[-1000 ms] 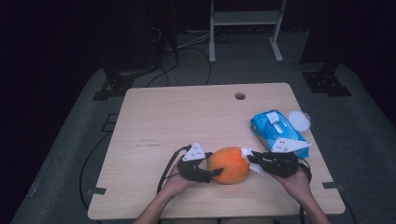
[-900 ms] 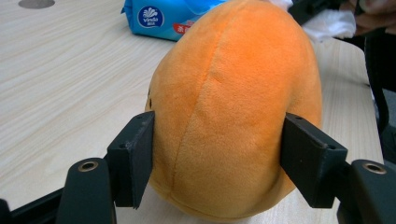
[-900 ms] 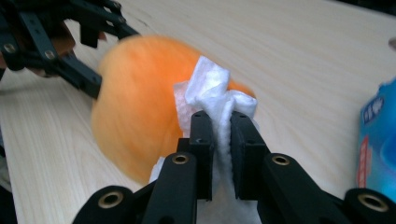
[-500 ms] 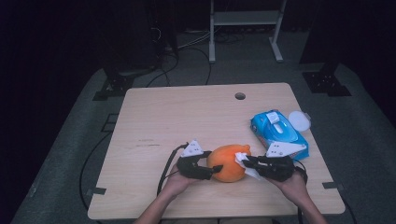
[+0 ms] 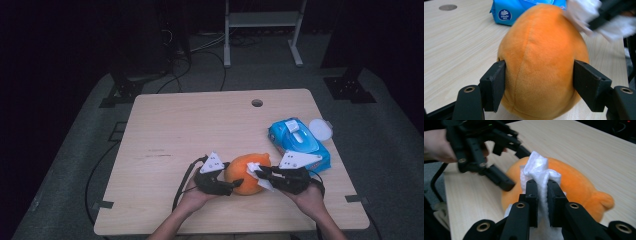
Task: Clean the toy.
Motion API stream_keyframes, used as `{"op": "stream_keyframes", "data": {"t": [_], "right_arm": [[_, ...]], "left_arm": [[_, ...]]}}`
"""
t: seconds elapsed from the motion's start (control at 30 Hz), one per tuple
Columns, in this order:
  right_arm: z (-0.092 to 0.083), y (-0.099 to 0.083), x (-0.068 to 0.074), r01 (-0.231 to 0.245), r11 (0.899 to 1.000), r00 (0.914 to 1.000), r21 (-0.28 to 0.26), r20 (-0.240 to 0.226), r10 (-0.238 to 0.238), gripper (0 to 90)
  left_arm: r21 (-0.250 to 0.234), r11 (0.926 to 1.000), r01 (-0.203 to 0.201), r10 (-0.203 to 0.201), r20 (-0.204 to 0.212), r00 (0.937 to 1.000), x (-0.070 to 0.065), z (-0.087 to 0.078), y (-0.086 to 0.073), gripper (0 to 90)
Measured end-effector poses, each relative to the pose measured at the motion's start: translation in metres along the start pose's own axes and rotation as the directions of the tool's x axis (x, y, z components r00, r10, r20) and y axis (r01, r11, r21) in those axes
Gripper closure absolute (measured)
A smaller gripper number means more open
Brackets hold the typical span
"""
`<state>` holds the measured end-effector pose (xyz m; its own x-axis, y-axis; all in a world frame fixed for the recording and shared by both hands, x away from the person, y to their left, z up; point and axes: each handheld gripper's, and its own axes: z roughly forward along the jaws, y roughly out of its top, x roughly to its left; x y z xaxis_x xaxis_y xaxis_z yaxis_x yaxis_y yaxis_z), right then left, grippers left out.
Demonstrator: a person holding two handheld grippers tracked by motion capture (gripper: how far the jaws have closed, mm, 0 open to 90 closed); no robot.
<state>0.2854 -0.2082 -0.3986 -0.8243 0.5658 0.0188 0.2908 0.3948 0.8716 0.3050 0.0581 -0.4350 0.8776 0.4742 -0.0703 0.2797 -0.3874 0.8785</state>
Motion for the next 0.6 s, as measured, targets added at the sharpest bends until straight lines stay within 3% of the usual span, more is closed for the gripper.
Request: {"op": "stream_keyframes", "data": {"t": [0.1, 0.13, 0.17, 0.23, 0.27, 0.33, 0.4, 0.47, 0.6], "right_arm": [[-0.005, -0.005, -0.012, -0.03, 1.0, 0.9989, -0.005, 0.035, 0.031, 79.6], [-0.007, -0.008, -0.016, -0.045, 0.999, 0.998, -0.006, 0.044, 0.045, 79.5], [-0.008, -0.012, -0.021, -0.065, 0.998, 0.9963, -0.006, 0.056, 0.065, 79.5], [-0.012, -0.017, -0.031, -0.106, 0.994, 0.9926, -0.005, 0.058, 0.106, 79.5], [-0.014, -0.019, -0.034, -0.126, 0.992, 0.9913, -0.008, 0.039, 0.126, 79.5], [-0.014, -0.019, -0.032, -0.112, 0.994, 0.9929, -0.003, 0.04, 0.112, 79.5], [-0.012, -0.018, -0.028, -0.093, 0.996, 0.9951, 0.004, 0.032, 0.093, 79.5], [-0.011, -0.016, -0.024, -0.076, 0.997, 0.9966, 0.016, 0.034, 0.075, 79.5], [-0.013, -0.008, -0.018, -0.053, 0.999, 0.998, -0.008, 0.032, 0.054, 79.5]], "left_arm": [[0.009, 0.9985, -0.054, 0.054, 0.018, 0.9984, -0.008, 0.001, 0.001, 29.5], [0.011, 0.997, -0.077, 0.077, 0.047, 0.996, -0.01, 0.002, 0.002, 28.2], [0.009, 0.993, -0.118, 0.117, 0.084, 0.9896, -0.012, 0.002, 0.001, 27.7], [0.001, 0.9896, -0.144, 0.143, 0.072, 0.987, -0.015, 0.004, 0.001, 25.1], [0.01, 0.9898, -0.142, 0.141, 0.061, 0.9881, -0.015, 0.006, 0.001, 21.6], [0.029, 0.9947, -0.099, 0.098, 0.024, 0.9949, -0.012, 0.011, 0.001, 14.4], [0.048, 0.998, -0.041, 0.039, 0.048, 0.9981, -0.007, 0.016, -0.001, 10.1], [0.056, 0.9983, -0.019, 0.015, 0.065, 0.9978, -0.005, 0.017, -0.003, 11.1], [0.007, 0.9969, -0.078, 0.078, 0.066, 0.9948, -0.006, 0.01, -0.003, 30.0]]}}
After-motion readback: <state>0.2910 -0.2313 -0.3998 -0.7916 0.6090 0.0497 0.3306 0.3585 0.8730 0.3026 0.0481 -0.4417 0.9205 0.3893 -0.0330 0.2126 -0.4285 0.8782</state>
